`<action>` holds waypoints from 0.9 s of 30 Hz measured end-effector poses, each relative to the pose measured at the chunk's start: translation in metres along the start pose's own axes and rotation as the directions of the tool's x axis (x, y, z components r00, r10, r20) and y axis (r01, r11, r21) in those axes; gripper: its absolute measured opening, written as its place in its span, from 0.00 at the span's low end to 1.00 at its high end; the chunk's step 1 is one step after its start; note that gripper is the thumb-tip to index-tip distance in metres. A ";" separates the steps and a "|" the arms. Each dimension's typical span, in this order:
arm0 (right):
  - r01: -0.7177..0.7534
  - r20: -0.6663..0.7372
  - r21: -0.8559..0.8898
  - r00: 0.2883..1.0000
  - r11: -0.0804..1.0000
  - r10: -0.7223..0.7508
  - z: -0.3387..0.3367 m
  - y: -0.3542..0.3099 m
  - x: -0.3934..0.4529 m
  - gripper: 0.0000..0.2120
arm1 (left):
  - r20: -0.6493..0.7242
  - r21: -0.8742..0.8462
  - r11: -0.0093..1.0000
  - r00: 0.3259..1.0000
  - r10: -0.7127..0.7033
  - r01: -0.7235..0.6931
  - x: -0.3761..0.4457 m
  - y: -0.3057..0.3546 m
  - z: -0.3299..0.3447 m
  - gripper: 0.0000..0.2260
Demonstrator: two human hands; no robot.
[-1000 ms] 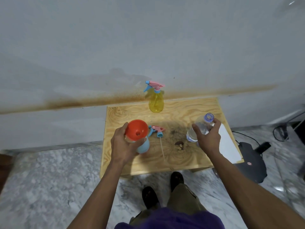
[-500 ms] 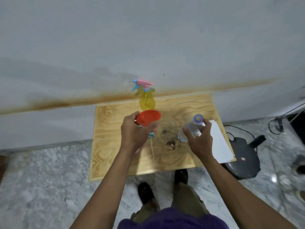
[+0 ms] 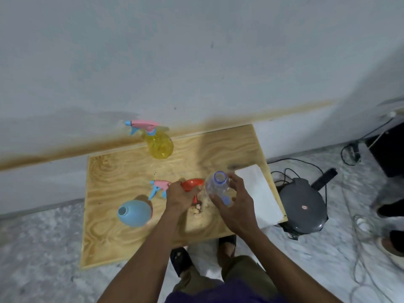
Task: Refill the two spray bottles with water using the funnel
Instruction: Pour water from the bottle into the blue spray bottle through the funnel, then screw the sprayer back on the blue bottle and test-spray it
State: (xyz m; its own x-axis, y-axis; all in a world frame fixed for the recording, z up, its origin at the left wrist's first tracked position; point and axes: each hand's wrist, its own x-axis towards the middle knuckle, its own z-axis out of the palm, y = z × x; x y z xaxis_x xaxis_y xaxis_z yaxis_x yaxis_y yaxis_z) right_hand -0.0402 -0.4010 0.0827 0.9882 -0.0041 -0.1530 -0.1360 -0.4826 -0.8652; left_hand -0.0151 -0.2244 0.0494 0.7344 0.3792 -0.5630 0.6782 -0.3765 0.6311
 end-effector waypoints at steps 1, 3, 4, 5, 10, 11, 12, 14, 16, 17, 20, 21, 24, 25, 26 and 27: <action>0.003 0.009 0.000 1.000 1.000 -0.003 -0.001 0.001 0.001 0.33 | 0.006 0.011 1.000 1.000 -0.005 0.004 0.002 -0.001 0.003 0.16; 0.012 0.021 -0.004 1.000 1.000 -0.012 -0.002 0.003 0.003 0.33 | 0.003 0.016 1.000 1.000 -0.018 0.018 0.007 -0.008 0.009 0.16; 0.014 0.024 -0.009 1.000 1.000 -0.014 -0.003 0.004 0.003 0.33 | -0.011 0.010 1.000 1.000 -0.023 0.024 0.010 -0.013 0.012 0.16; 0.014 0.025 -0.014 1.000 1.000 -0.014 -0.003 0.005 0.004 0.33 | -0.027 0.017 1.000 0.999 -0.023 0.024 0.012 -0.016 0.014 0.17; 0.015 0.031 -0.015 0.999 1.000 -0.015 -0.002 0.006 0.007 0.32 | -0.031 0.003 1.000 1.000 -0.001 0.001 0.009 -0.011 0.015 0.13; 0.014 0.031 -0.015 0.999 1.000 -0.014 -0.002 0.006 0.007 0.32 | -0.030 -0.002 1.000 1.000 0.002 -0.002 0.009 -0.011 0.014 0.14; 0.011 0.031 -0.017 0.999 1.000 -0.011 -0.002 0.006 0.007 0.32 | -0.028 -0.004 1.000 1.000 0.008 -0.009 0.008 -0.010 0.014 0.14; 0.004 0.027 -0.016 1.000 1.000 -0.003 -0.002 0.004 0.006 0.32 | -0.008 -0.012 1.000 1.000 0.007 -0.007 0.005 -0.009 0.010 0.16; 0.007 0.015 -0.011 1.000 1.000 -0.006 -0.002 0.003 0.004 0.33 | 0.014 -0.042 0.999 1.000 0.012 -0.012 0.000 -0.007 0.007 0.17; 0.011 0.011 -0.009 1.000 1.000 -0.010 -0.002 0.003 0.003 0.33 | 0.017 -0.051 0.998 1.000 0.026 -0.025 -0.002 -0.006 0.006 0.17; 0.016 0.004 -0.019 1.000 1.000 -0.016 -0.001 0.004 0.000 0.35 | 0.008 -0.066 0.995 0.997 0.075 -0.074 -0.006 -0.010 -0.002 0.17; 0.015 0.001 -0.026 1.000 1.000 -0.015 -0.001 0.004 -0.001 0.36 | 0.005 -0.092 0.993 0.997 0.077 -0.076 -0.008 -0.011 -0.005 0.20; -0.015 -0.026 -0.009 1.000 1.000 0.015 0.001 0.002 -0.008 0.38 | -0.009 -0.187 0.975 0.993 0.120 -0.120 -0.019 -0.016 -0.020 0.32; -0.038 -0.067 0.009 0.997 0.999 0.038 0.003 0.000 -0.013 0.37 | -0.019 -0.190 0.970 0.989 0.148 -0.149 -0.025 -0.017 -0.026 0.31; -0.060 -0.133 0.022 0.989 0.998 0.063 0.005 -0.002 -0.020 0.33 | -0.044 -0.183 0.964 0.982 0.186 -0.191 -0.033 -0.019 -0.032 0.27; -0.076 -0.208 0.032 0.975 0.997 0.081 0.006 -0.004 -0.027 0.29 | -0.085 -0.172 0.956 0.971 0.226 -0.237 -0.042 -0.022 -0.038 0.23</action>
State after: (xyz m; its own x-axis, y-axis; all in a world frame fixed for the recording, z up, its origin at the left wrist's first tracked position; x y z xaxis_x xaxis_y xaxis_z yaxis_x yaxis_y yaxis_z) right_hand -0.0672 -0.3931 0.0877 0.9669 -0.2253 -0.1200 -0.2130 -0.4526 -0.8659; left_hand -0.0617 -0.1999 0.0795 0.8634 0.3546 -0.3588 0.4695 -0.3043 0.8289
